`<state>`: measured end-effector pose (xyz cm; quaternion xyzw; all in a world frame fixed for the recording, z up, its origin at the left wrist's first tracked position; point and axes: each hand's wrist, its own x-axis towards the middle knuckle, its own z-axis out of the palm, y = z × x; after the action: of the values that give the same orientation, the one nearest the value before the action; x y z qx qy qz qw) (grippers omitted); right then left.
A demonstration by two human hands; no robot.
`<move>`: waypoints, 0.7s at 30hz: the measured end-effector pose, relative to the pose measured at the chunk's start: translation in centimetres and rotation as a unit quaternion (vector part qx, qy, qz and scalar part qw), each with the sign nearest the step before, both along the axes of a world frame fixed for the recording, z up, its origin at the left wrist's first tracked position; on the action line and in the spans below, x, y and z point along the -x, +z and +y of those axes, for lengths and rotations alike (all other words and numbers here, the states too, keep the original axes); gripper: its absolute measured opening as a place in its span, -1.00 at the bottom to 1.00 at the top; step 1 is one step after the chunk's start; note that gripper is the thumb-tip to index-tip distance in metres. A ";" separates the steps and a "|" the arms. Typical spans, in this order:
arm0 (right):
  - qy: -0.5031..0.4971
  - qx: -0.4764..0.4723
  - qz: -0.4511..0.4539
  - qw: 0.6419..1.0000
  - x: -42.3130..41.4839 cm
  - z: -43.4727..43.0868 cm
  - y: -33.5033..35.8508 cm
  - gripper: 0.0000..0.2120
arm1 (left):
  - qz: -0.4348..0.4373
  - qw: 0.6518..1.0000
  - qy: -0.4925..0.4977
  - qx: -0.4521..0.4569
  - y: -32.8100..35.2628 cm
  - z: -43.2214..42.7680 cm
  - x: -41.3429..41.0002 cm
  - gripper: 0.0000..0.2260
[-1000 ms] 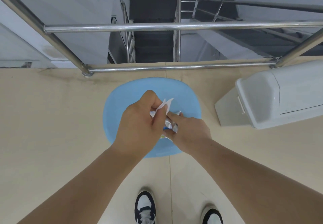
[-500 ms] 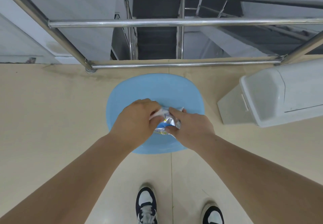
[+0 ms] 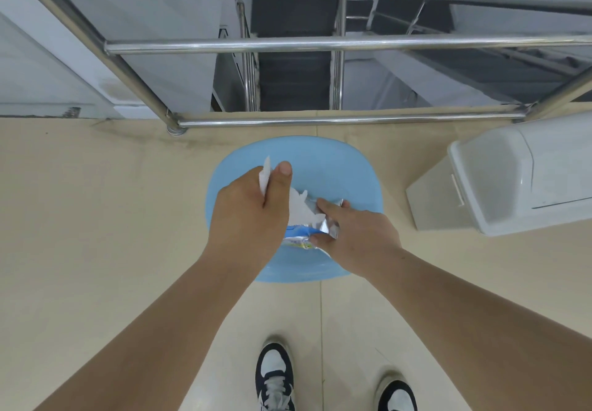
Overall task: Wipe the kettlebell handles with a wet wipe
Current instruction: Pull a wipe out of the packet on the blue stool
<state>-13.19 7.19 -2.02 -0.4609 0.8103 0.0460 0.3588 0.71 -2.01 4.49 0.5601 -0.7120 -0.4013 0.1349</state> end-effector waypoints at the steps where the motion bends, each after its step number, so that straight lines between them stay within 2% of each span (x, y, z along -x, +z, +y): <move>1: -0.005 -0.006 -0.006 1.000 0.1 0.1 0.0 -0.33 | 0.039 0.999 0.019 -0.024 0.3 0.2 -0.1 -0.51; 2: -0.018 -0.012 -0.025 0.999 0.2 0.3 0.0 -0.23 | 0.076 0.995 0.035 -0.048 0.6 0.4 -0.1 -0.52; 4: -0.077 -0.006 -0.126 0.989 0.1 1.1 0.4 -0.05 | 0.128 0.987 0.055 -0.085 1.8 1.0 -0.3 -0.56; 6: -0.161 0.020 -0.250 0.955 -0.1 2.4 1.3 -0.04 | 0.147 0.982 0.060 -0.101 3.3 1.5 -0.5 -0.61; 7: -0.200 0.039 -0.280 0.938 -0.1 3.1 2.0 -0.11 | 0.151 0.981 0.063 -0.106 4.1 1.7 -0.4 -0.63; 9: -0.287 0.087 -0.272 0.914 0.1 3.6 4.0 -0.38 | 0.164 0.977 0.074 -0.113 5.8 1.9 0.0 -0.61; 10: -0.347 0.110 -0.275 0.890 0.3 3.5 5.7 -0.54 | 0.171 0.975 0.078 -0.119 6.9 2.0 0.3 -0.61; 12: -0.455 0.158 -0.336 0.810 0.8 3.5 9.9 -0.75 | 0.186 0.970 0.070 -0.138 9.4 2.7 1.5 -0.61; 13: -0.484 0.181 -0.362 0.776 1.1 3.6 12.5 -0.80 | 0.193 0.968 0.062 -0.147 10.8 3.3 2.1 -0.62; 14: -0.492 0.199 -0.380 0.757 1.3 4.0 15.3 -0.83 | 0.196 0.967 0.052 -0.153 12.4 4.0 2.7 -0.62; 15: -0.486 0.213 -0.389 0.753 1.5 4.7 18.2 -0.82 | 0.196 0.967 0.043 -0.157 14.2 4.8 3.2 -0.64; 17: -0.445 0.237 -0.395 0.768 1.9 6.8 23.6 -0.73 | 0.206 0.964 0.035 -0.162 17.9 6.6 4.1 -0.68; 21: -0.396 0.253 -0.403 0.785 1.6 13.0 32.3 -0.80 | 0.221 0.957 0.023 -0.186 25.2 11.1 5.7 -0.76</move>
<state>-14.76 20.21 30.33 -0.1502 0.6858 -0.4969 0.5100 -4.95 9.13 29.68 0.4891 -0.5643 -0.6370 0.1912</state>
